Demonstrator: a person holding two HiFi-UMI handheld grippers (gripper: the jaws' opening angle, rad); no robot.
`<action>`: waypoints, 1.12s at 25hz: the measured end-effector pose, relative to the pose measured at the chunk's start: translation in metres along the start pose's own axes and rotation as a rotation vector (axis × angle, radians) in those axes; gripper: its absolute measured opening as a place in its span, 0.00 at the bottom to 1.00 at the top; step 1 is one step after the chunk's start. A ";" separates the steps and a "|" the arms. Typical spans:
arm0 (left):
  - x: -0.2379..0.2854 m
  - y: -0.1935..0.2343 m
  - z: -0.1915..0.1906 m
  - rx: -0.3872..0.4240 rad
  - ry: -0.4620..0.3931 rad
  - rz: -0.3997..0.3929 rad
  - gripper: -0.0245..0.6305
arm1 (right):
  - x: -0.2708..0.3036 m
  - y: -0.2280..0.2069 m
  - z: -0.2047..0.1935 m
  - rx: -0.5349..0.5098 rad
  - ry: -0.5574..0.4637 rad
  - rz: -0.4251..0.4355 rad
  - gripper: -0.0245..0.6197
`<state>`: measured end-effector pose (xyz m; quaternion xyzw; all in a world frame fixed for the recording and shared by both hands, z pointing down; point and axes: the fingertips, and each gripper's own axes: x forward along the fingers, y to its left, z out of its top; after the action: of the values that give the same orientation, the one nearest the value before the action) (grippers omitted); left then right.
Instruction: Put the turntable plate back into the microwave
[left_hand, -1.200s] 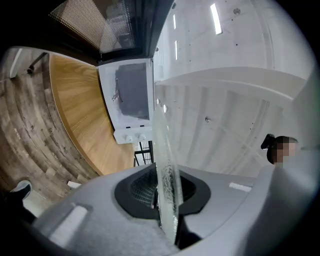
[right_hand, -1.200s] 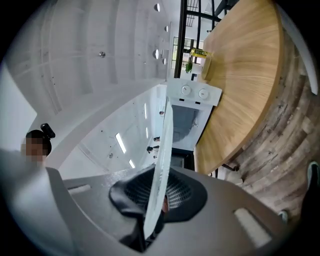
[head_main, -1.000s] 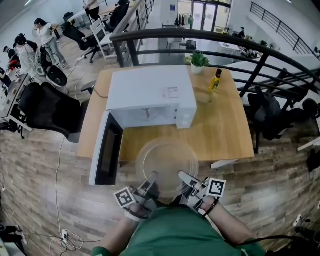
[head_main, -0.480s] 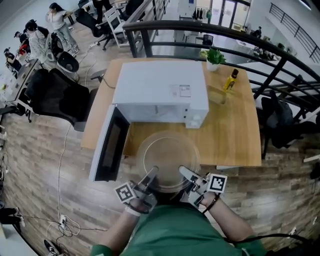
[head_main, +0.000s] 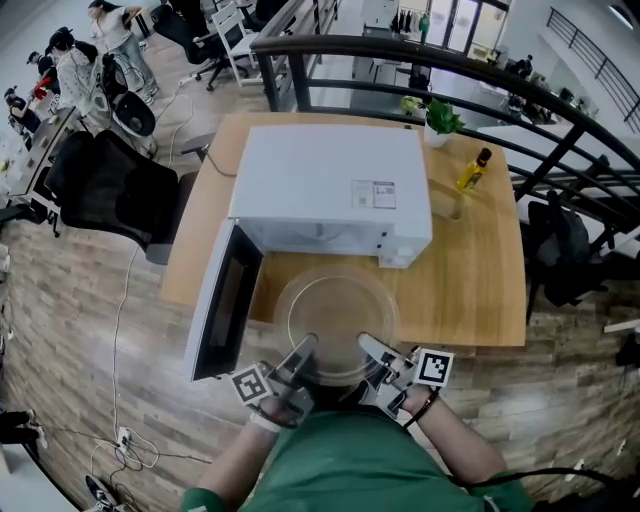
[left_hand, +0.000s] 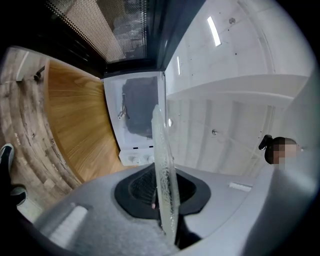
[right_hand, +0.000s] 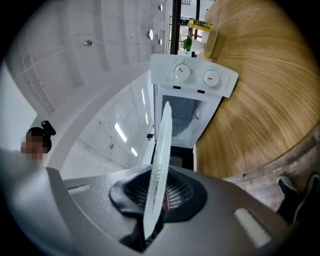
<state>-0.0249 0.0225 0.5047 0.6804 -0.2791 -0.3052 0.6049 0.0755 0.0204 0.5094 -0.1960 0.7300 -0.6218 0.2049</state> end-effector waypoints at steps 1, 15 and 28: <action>0.002 0.001 0.004 -0.001 0.002 0.001 0.10 | 0.003 -0.002 0.002 0.001 -0.001 -0.004 0.10; 0.031 0.022 0.051 -0.027 0.052 -0.012 0.10 | 0.044 -0.021 0.034 -0.021 -0.031 -0.043 0.10; 0.044 0.065 0.084 -0.044 0.006 0.020 0.10 | 0.074 -0.064 0.053 -0.001 -0.032 -0.081 0.10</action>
<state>-0.0600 -0.0730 0.5593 0.6648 -0.2776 -0.3032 0.6237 0.0447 -0.0732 0.5609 -0.2355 0.7182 -0.6262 0.1910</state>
